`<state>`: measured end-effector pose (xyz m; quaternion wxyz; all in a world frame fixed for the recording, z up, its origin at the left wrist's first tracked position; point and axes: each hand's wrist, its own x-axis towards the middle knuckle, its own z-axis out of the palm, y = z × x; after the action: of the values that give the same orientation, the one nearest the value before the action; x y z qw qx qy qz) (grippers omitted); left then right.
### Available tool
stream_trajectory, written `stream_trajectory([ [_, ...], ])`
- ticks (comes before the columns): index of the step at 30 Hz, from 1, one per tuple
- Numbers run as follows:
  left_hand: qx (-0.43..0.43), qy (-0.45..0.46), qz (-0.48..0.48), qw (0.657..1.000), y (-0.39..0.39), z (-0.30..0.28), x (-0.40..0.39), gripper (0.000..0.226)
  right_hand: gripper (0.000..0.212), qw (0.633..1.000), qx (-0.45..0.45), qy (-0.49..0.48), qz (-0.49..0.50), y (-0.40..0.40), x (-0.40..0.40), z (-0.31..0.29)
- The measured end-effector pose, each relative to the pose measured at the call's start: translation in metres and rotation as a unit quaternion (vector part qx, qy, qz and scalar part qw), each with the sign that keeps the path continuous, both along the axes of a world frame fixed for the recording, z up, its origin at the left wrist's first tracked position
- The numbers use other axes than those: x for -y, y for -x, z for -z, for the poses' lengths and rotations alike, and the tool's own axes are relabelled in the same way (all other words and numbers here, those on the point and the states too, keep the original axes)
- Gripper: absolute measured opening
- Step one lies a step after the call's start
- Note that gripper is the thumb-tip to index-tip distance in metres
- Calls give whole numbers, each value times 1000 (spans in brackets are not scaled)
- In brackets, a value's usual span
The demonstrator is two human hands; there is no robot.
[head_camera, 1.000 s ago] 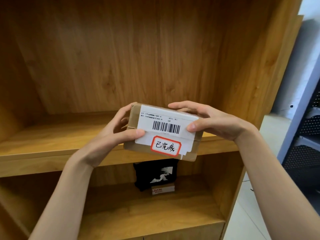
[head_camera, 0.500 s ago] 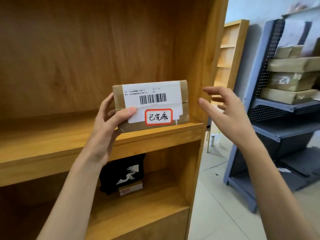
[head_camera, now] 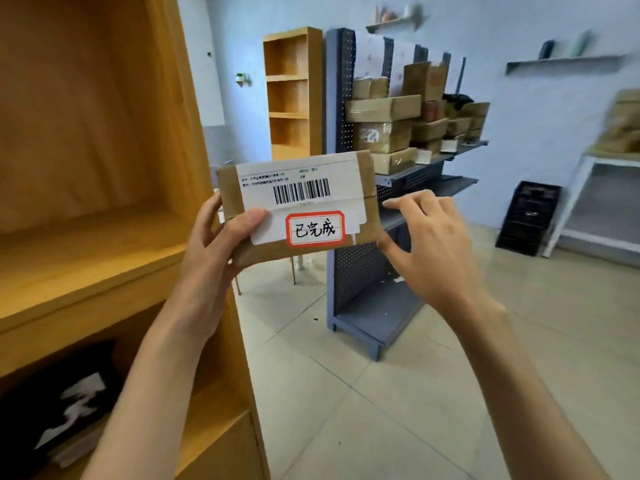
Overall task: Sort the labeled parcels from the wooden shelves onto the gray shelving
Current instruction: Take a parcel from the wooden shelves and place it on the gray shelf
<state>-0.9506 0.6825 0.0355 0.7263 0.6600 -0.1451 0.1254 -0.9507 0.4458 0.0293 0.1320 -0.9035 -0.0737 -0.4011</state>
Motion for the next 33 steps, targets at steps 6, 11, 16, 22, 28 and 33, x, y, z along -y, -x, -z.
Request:
stream_trajectory([
  [6,-6,14,40,999,-64,13,65,94,33,998,15,2,61,-31,67,16],
  [11,6,18,57,998,-135,26,125,94,33,996,6,12,86,-88,125,24],
  [16,19,39,85,995,-218,21,190,110,33,993,-9,36,109,-159,189,11],
  [22,34,70,135,988,-307,3,276,106,32,991,-6,42,131,-230,271,-3],
  [28,37,54,175,982,-377,8,374,103,31,986,-10,44,159,-283,363,13],
  [33,57,41,162,984,-430,15,452,108,31,991,0,37,131,-345,444,16],
])
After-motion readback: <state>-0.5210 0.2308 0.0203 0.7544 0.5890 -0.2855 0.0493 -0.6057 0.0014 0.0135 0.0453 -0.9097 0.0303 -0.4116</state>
